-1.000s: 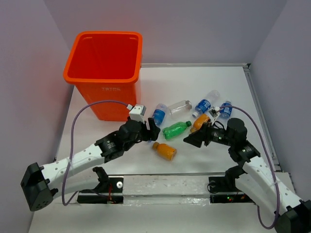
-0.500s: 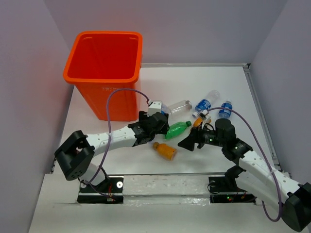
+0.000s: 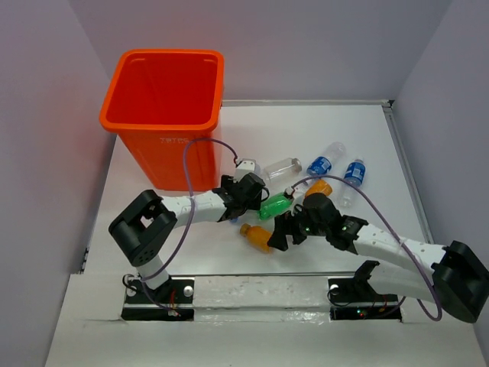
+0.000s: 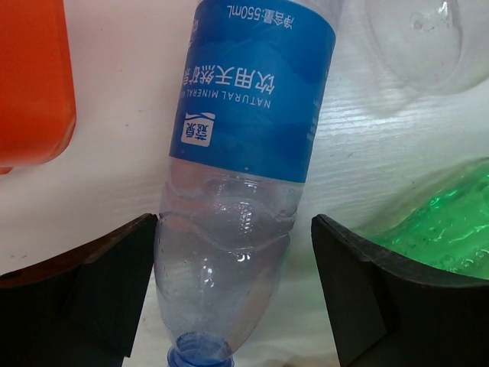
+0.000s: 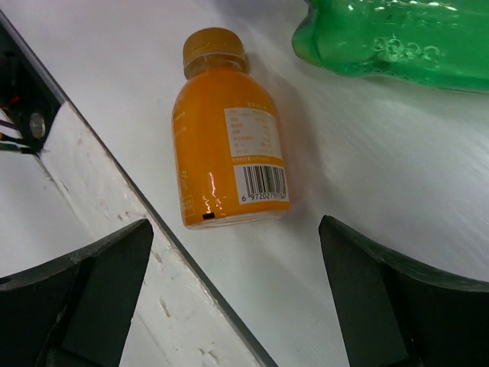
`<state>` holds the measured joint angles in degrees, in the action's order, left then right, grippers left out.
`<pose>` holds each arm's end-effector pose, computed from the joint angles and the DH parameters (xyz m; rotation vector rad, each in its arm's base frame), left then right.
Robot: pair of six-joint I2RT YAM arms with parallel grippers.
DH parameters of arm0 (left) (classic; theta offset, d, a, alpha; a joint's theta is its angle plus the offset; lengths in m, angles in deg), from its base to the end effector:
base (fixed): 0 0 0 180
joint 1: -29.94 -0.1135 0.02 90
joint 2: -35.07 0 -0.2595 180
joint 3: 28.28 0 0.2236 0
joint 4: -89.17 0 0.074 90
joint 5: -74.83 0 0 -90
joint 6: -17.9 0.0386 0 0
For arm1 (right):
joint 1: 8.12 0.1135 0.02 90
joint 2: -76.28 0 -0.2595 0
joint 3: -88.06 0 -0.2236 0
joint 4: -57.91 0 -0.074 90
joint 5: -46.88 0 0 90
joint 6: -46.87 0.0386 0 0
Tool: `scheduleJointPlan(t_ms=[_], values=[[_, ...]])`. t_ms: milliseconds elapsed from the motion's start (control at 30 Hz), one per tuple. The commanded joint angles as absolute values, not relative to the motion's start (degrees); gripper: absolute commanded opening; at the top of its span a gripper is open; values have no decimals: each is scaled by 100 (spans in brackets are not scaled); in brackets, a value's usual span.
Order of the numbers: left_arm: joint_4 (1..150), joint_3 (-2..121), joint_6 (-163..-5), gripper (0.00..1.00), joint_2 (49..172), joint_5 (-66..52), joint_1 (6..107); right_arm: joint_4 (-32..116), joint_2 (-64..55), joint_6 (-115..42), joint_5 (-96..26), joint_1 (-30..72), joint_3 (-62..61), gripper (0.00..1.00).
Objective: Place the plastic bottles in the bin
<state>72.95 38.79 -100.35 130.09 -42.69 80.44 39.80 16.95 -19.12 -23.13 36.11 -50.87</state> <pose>0.2159 -0.2339 0.1918 0.2038 2.2335 -0.1760 0.1261 0.1411 0.2012 -0.6201 2.2821 1.0115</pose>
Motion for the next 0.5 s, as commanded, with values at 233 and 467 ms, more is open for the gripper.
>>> scheduleJointPlan(t_ms=[233,467], values=[[7843,3502,-10111,46,12578,-4092,7951,4463,369,-2265,-3837,4645,-4210,98],[7808,2887,-10374,32,11637,-3934,7959,4533,184,-2213,-3969,4813,-4271,82]])
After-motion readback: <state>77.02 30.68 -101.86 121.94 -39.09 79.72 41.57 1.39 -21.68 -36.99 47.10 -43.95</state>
